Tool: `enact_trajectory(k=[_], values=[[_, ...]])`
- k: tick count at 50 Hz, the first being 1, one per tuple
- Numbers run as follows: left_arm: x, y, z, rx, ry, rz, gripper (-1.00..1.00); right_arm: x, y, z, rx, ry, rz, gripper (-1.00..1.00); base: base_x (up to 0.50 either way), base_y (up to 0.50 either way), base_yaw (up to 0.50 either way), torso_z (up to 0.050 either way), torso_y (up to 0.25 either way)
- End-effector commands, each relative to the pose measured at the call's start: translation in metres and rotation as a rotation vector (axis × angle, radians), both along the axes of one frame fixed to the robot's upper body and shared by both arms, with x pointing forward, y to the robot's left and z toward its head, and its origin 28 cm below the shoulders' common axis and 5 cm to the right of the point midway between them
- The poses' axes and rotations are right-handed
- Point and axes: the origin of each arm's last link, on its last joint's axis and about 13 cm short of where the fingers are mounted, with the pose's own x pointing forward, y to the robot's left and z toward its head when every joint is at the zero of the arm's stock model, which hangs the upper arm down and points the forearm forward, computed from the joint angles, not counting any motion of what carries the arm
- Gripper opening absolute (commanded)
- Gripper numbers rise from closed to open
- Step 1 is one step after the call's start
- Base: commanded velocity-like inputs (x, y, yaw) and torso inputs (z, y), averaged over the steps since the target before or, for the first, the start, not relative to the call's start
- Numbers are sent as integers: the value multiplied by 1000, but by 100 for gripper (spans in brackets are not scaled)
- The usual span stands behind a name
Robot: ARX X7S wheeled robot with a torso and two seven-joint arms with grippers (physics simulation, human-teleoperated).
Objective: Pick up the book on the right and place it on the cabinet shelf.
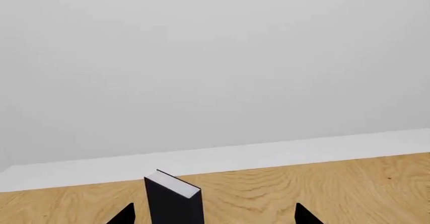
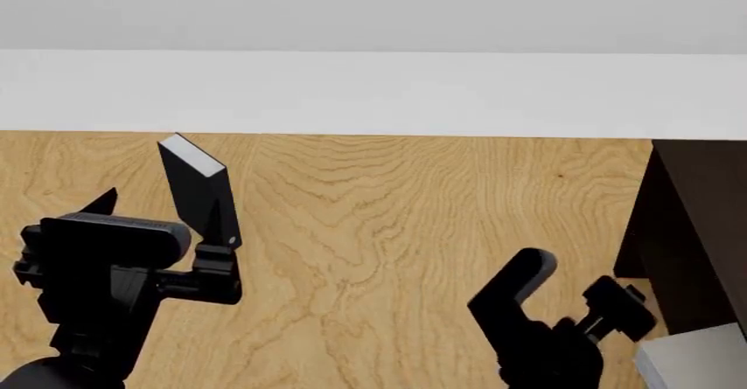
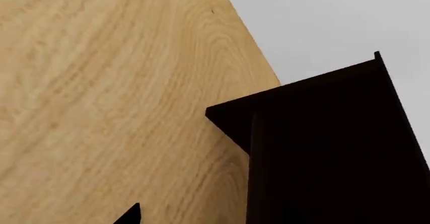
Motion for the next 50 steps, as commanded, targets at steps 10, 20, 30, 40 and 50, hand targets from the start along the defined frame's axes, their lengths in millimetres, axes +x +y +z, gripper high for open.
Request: enact_trajectory(k=[10,20,30,40,50], values=[[-1,0,1,-5,-3,-3,100,0,11,-7,478,29,-49,100,0,0,0,0,0],[-2,0,1,-6,-5,-3,100,-2,8,-5,551,59,-163,100,0,0,0,0,0],[-3,0,2,-8,-7,-6,100,-4,6,-3,591,87,-244,100,0,0,0,0,0],[-3,0,5,-16,-14,-11,100,-4,2,1,604,103,-292,100,0,0,0,0,0],[-3,-1,6,-13,-19,-15,100,-4,-2,4,622,102,-333,100,0,0,0,0,0]])
